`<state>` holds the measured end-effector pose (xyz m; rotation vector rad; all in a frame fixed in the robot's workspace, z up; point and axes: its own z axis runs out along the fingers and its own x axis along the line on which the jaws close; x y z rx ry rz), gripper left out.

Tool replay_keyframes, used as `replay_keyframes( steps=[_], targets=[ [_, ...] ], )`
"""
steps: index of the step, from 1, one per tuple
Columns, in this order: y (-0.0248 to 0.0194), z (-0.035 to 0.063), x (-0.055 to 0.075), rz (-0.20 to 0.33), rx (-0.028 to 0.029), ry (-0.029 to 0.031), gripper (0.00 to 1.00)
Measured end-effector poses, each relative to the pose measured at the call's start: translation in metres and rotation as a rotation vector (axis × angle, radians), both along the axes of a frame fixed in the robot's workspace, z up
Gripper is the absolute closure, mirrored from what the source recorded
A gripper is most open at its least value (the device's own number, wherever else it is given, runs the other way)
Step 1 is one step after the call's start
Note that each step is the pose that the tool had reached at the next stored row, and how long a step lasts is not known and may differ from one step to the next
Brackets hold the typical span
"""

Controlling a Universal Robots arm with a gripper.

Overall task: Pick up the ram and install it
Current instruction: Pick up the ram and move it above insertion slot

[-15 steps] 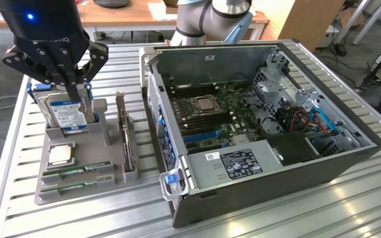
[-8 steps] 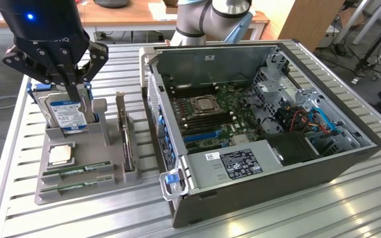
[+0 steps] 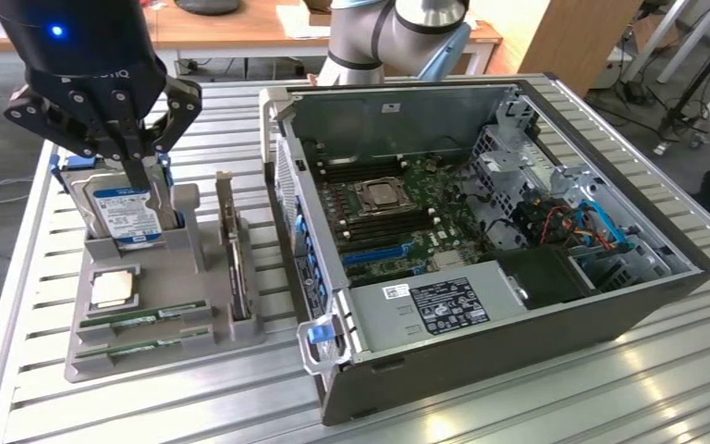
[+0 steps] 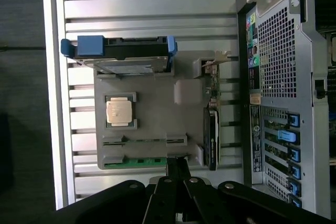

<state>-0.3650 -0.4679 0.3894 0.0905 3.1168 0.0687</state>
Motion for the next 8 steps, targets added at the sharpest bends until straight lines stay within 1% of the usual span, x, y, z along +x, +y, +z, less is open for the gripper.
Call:
replay_keyframes(
  steps=[3, 8],
  targets=[
    [0.0, -0.0001, 0.0, 0.035, -0.0011, -0.0001, 0.89],
    [0.0, -0.0002, 0.0, 0.122, -0.0034, -0.0001, 0.89]
  ],
)
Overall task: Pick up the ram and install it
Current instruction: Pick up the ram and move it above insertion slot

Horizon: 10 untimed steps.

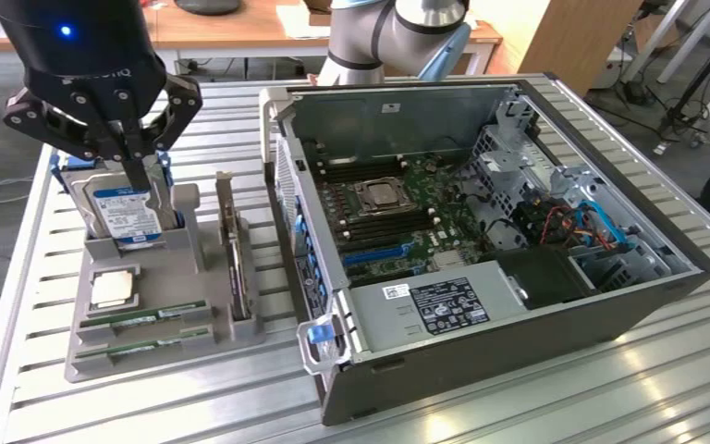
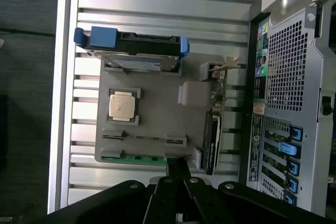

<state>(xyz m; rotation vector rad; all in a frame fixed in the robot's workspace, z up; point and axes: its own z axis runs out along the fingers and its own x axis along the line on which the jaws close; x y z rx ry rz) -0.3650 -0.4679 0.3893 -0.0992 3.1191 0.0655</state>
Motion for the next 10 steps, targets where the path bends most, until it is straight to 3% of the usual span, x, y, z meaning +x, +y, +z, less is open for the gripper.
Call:
replay_keyframes(
  steps=[10],
  targets=[
    [0.0, -0.0002, 0.0, 0.175, -0.0028, 0.0001, 0.89]
  ],
)
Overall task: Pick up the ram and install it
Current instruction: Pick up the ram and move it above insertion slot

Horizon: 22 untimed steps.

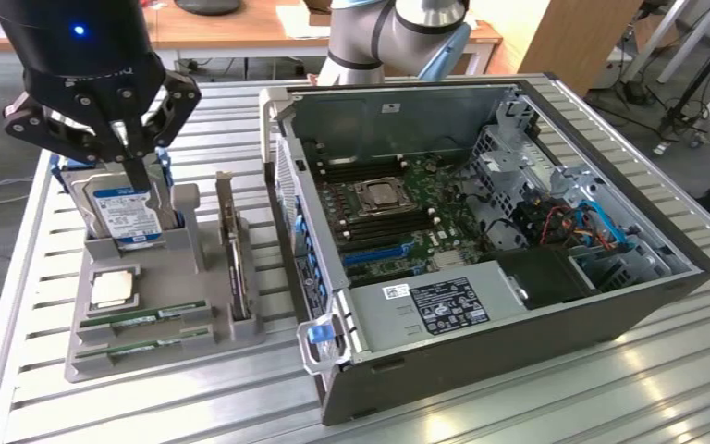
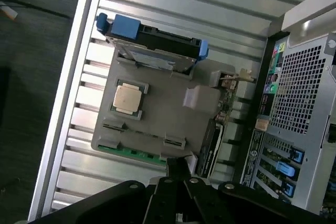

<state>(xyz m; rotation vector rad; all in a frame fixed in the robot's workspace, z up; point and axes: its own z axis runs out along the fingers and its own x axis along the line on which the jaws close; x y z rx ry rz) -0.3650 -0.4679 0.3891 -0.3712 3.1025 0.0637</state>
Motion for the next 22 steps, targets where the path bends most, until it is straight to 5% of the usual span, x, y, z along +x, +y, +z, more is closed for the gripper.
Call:
replay_keyframes(
  steps=[22],
  targets=[
    [0.0, -0.0008, 0.0, 0.393, -0.0021, -0.0001, 0.89]
  ],
)
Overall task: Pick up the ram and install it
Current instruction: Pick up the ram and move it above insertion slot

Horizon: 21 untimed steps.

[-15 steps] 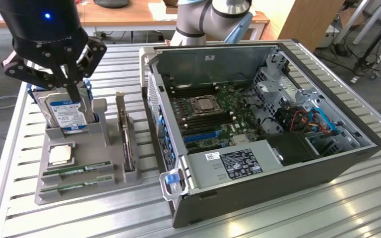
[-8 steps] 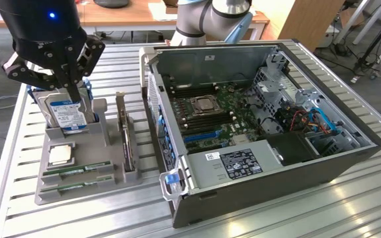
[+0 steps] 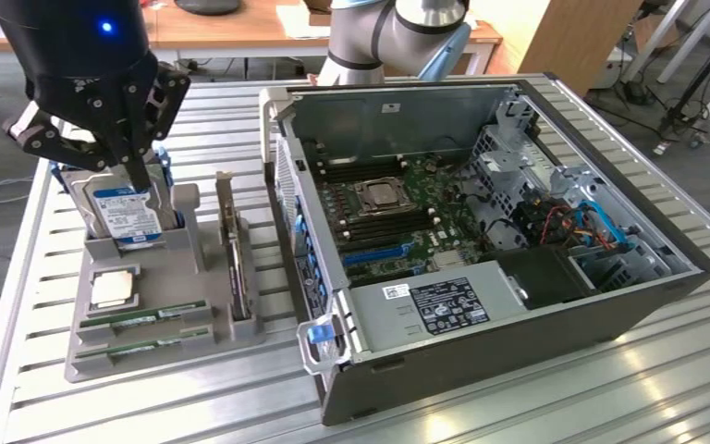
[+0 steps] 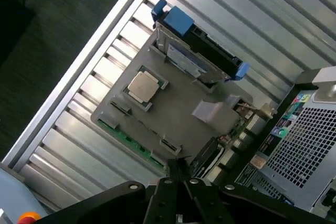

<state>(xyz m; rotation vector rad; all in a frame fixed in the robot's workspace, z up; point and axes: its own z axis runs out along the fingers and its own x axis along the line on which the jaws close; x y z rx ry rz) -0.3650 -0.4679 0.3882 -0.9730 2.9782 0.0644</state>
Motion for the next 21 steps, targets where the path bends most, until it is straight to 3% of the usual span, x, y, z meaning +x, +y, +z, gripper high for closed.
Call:
replay_keyframes(
  steps=[21],
  targets=[
    [0.0, -0.0008, 0.0, 0.382, -0.0028, 0.0001, 0.89]
  ],
)
